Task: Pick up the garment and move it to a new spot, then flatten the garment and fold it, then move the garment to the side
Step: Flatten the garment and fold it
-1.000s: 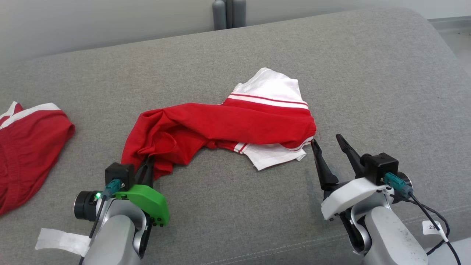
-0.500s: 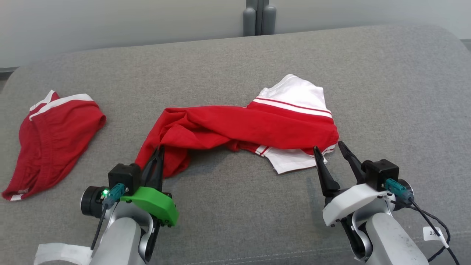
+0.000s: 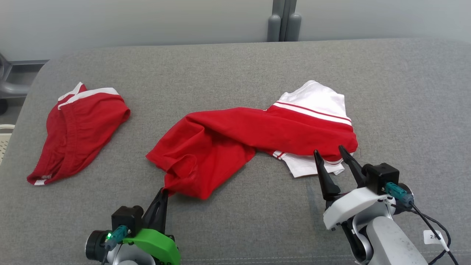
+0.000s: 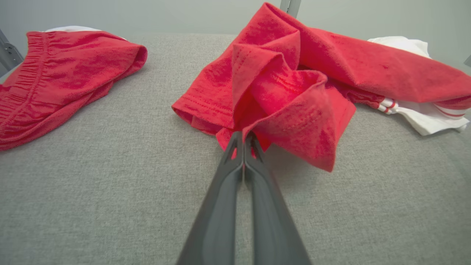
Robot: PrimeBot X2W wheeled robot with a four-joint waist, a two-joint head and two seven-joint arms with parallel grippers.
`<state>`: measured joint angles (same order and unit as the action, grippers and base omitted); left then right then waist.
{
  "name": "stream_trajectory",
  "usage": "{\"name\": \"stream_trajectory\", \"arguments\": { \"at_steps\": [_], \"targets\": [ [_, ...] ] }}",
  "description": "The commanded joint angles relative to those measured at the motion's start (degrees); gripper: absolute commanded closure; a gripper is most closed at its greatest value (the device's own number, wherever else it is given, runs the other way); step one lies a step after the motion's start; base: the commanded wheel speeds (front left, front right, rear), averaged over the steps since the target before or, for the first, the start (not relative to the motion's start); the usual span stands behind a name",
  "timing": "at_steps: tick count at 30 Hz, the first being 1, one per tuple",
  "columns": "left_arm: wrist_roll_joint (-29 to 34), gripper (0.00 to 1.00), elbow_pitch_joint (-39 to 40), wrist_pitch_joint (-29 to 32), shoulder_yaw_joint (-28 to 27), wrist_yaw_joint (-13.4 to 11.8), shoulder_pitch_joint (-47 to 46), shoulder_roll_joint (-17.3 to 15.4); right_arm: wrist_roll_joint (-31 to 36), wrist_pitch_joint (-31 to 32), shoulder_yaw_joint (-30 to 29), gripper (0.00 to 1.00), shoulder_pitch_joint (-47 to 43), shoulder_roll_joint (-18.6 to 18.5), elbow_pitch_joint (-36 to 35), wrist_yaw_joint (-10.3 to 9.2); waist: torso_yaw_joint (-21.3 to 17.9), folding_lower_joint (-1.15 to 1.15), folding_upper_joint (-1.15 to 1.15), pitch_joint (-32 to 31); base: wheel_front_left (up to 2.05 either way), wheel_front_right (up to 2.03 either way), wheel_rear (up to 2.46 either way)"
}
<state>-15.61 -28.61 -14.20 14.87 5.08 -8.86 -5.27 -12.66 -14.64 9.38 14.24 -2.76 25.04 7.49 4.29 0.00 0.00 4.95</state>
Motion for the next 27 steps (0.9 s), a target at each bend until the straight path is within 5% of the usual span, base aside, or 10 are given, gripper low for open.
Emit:
{"name": "stream_trajectory", "arguments": {
  "at_steps": [1,8,16,17,19,27],
  "targets": [
    [-0.69,1.0,-0.38,-0.13,-0.53,-0.46,0.65,-0.27,0.24,0.13,-0.14,0.0,-0.61,-0.22,-0.23,0.0,0.29,0.0,0.0,0.1,0.0,0.0,0.0],
    [-2.13,1.0,-1.23,-0.54,-4.29,-2.8,1.23,-2.38,0.66,0.36,-0.28,0.0,-0.13,-0.23,-0.42,0.0,1.0,0.0,0.0,0.43,0.0,0.0,0.0],
    [-3.72,1.0,-6.42,-0.71,-4.71,-1.84,1.8,-2.23,0.12,0.48,0.33,0.0,0.09,-0.23,-0.17,0.0,0.68,0.0,0.0,0.51,0.0,0.0,0.0],
    [-4.11,0.91,-7.2,-0.76,-5.0,-1.78,1.69,-2.12,0.0,0.47,0.4,0.0,0.12,-0.23,-0.12,0.0,0.6,0.0,0.0,0.47,0.0,0.0,0.0],
    [-4.32,0.0,-8.49,-0.86,-5.68,-2.37,1.37,-2.22,-0.04,0.44,0.21,0.0,0.27,-0.23,-0.01,0.0,0.5,0.0,0.0,0.43,0.0,0.0,0.0],
    [-3.6,0.0,-5.48,-0.98,-9.4,-3.78,0.67,-2.62,0.27,0.29,-0.28,0.0,0.15,-0.23,0.02,0.0,0.83,0.0,0.0,0.46,0.0,0.0,0.0]
  ]
}}
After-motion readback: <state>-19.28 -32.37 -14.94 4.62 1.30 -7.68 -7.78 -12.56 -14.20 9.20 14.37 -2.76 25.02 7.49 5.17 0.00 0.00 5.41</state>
